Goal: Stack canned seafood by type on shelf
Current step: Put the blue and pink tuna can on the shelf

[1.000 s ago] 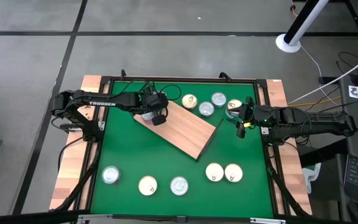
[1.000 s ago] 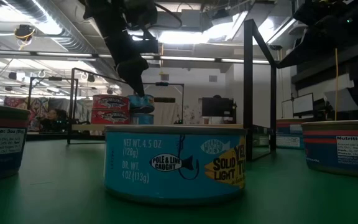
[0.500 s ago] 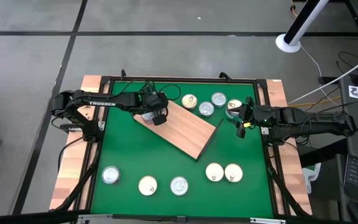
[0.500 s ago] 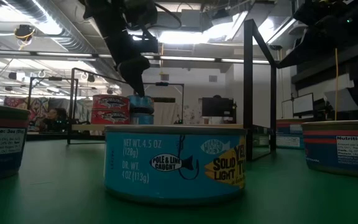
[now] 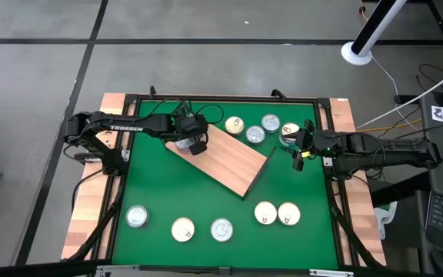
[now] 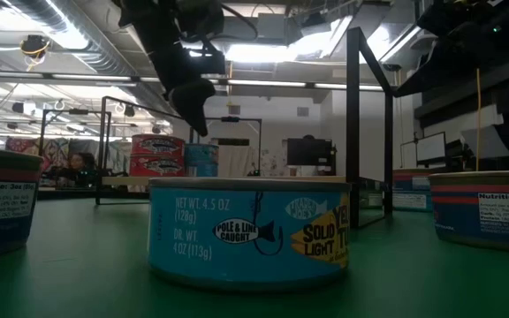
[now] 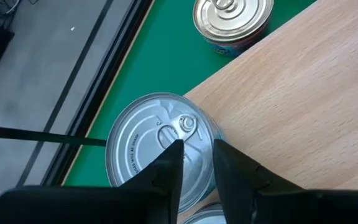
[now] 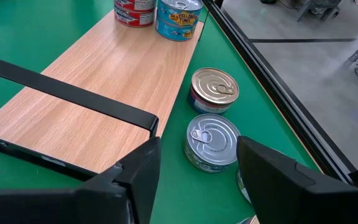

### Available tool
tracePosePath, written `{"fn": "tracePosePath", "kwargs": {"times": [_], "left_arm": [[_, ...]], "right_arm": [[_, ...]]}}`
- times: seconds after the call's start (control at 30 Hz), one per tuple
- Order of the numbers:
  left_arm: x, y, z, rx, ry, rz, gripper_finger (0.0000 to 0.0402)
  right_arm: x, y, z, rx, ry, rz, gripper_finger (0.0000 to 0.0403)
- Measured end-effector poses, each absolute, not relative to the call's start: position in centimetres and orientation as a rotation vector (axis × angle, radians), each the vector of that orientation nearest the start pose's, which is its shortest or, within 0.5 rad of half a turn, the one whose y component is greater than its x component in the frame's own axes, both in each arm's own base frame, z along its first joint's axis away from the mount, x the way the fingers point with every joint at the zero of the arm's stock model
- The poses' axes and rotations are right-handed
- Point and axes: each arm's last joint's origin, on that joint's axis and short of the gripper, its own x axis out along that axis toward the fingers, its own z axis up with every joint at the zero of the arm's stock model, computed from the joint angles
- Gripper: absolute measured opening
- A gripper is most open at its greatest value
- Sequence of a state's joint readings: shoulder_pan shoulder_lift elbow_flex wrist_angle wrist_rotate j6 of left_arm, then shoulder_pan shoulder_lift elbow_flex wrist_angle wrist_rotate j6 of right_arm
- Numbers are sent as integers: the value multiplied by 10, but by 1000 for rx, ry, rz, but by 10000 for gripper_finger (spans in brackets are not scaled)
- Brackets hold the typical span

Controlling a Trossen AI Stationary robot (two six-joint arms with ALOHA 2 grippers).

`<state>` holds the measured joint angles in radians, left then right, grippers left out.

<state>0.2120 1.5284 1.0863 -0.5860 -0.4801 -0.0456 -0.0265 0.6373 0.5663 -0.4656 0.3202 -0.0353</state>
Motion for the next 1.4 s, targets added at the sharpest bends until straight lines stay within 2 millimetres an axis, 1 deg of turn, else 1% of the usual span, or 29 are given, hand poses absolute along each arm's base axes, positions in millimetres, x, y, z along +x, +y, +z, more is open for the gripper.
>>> {"fn": "tracePosePath", "kwargs": {"times": [0.17, 0.23, 0.33, 0.47, 0.6, 0.73, 0.83, 0.93, 1.17, 1.4], "left_arm": [[296, 71, 237, 121, 1024, 627, 100], [298, 67, 240, 130, 1017, 612, 106], [305, 59, 251, 137, 976, 590, 116], [315, 42, 273, 114, 886, 561, 136], [322, 17, 293, 62, 798, 522, 166], [325, -11, 304, -11, 739, 478, 196], [322, -33, 304, -60, 736, 445, 215], [317, -56, 303, -122, 732, 417, 224], [305, -103, 302, -283, 706, 356, 226], [291, -139, 301, -428, 699, 313, 226]], "right_arm": [[138, -13, 254, -113, 539, -329, 211], [138, -13, 254, -113, 539, -329, 211], [138, -13, 254, -113, 539, -329, 211], [138, -13, 254, -113, 539, -329, 211], [138, -13, 254, -113, 539, -329, 211], [138, -13, 254, -113, 539, -329, 211], [138, -13, 254, -113, 539, -329, 211], [138, -13, 254, -113, 539, -329, 211], [138, -13, 254, -112, 539, -329, 211], [138, -13, 254, -110, 538, -328, 211]]}}
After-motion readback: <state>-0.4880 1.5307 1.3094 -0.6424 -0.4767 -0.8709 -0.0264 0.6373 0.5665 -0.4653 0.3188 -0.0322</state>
